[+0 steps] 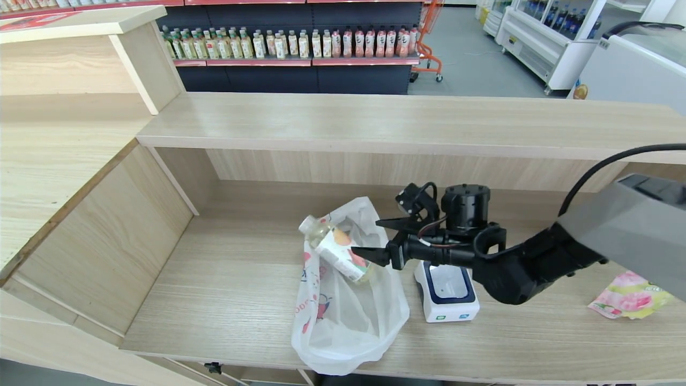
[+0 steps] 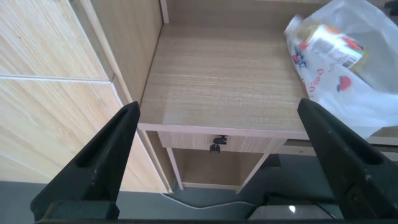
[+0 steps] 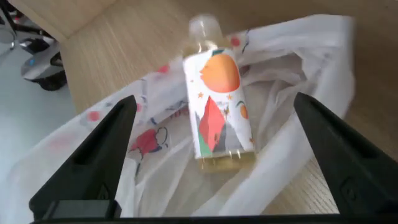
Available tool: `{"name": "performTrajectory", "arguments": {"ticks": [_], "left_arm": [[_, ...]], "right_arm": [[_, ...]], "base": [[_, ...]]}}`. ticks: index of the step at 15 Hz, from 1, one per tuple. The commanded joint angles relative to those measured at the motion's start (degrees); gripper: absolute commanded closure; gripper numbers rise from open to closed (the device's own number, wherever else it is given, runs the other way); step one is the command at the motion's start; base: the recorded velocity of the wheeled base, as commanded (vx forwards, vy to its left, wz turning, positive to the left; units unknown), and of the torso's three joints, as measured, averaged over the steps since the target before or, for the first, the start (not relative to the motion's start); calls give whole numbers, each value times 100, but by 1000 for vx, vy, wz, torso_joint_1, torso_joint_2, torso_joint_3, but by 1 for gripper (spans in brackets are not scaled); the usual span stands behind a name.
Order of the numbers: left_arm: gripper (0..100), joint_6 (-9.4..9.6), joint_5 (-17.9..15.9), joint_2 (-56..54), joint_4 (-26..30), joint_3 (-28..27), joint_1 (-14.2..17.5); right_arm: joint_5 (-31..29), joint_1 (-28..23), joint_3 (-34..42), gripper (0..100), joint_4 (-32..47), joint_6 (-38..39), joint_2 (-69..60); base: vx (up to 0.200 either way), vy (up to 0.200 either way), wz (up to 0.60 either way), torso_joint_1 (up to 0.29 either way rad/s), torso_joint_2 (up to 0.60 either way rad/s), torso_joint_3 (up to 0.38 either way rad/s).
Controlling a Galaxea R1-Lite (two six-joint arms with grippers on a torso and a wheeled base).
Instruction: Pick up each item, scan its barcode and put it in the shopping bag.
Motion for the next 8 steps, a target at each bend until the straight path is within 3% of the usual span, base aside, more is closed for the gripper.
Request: {"name": "performTrajectory", "arguments": {"ticks": [1,3,6,8], "left_arm": [[0,-1,1,-2,-2,0,1],[0,-1,1,-2,-2,0,1],[0,-1,1,-2,-2,0,1],[0,-1,1,-2,-2,0,1]], "right_arm": [[1,-349,405,0,859,638,-1489],[28,-603,994,0,1598,1042,-2570],[107,-858,1759,0,1677,1306,-3616],[89,-1043,1750,0,1685,1324,-3915]], "base": [[0,0,0,0,0,0],[0,0,0,0,0,0],[0,0,0,0,0,0],[0,0,0,0,0,0]]}}
